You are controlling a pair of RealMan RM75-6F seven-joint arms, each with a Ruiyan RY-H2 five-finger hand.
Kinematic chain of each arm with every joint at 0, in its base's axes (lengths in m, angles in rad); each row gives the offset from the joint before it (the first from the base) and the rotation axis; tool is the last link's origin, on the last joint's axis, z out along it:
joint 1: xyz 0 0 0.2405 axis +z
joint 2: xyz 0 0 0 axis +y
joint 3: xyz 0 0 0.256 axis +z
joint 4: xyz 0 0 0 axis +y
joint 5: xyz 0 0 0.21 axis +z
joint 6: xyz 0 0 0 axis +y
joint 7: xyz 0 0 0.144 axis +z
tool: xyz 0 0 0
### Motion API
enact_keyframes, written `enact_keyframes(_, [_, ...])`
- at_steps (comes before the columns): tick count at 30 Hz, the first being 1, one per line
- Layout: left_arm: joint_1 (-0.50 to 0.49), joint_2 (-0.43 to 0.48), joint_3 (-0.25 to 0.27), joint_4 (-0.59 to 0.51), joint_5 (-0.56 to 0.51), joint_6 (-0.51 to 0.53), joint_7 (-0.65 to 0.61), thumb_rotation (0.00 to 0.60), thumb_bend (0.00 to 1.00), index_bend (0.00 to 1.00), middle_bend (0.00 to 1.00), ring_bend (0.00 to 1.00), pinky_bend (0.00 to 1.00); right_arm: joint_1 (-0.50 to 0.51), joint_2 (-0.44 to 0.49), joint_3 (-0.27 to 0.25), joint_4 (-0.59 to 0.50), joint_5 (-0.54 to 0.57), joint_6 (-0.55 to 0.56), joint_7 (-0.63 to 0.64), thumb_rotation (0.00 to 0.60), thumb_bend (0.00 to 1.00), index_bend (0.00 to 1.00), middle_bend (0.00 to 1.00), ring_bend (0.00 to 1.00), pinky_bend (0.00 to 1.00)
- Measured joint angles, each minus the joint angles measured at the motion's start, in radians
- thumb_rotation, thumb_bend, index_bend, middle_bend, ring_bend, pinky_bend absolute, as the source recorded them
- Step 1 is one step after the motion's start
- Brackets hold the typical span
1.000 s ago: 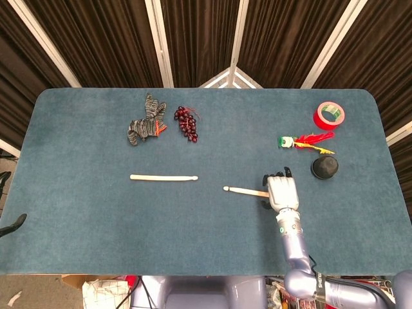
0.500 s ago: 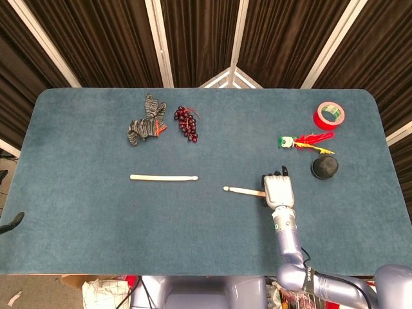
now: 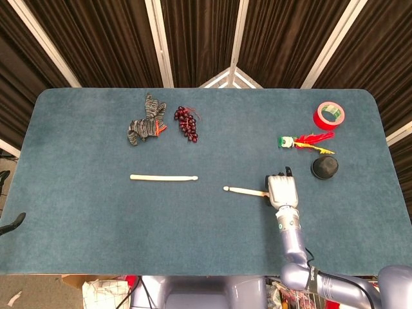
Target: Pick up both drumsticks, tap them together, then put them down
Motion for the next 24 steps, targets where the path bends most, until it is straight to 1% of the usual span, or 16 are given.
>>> enact_keyframes(24, [-0.006, -0.005, -0.007, 0.005, -0.025, -0.015, 0.008, 0.6, 0.32, 0.08, 0.08, 0.0, 0.0, 0.007, -0.026, -0.013, 0.046, 0.002, -0.019, 0.021, 0.6, 0.36, 0.52, 0.51, 0.34, 0.09])
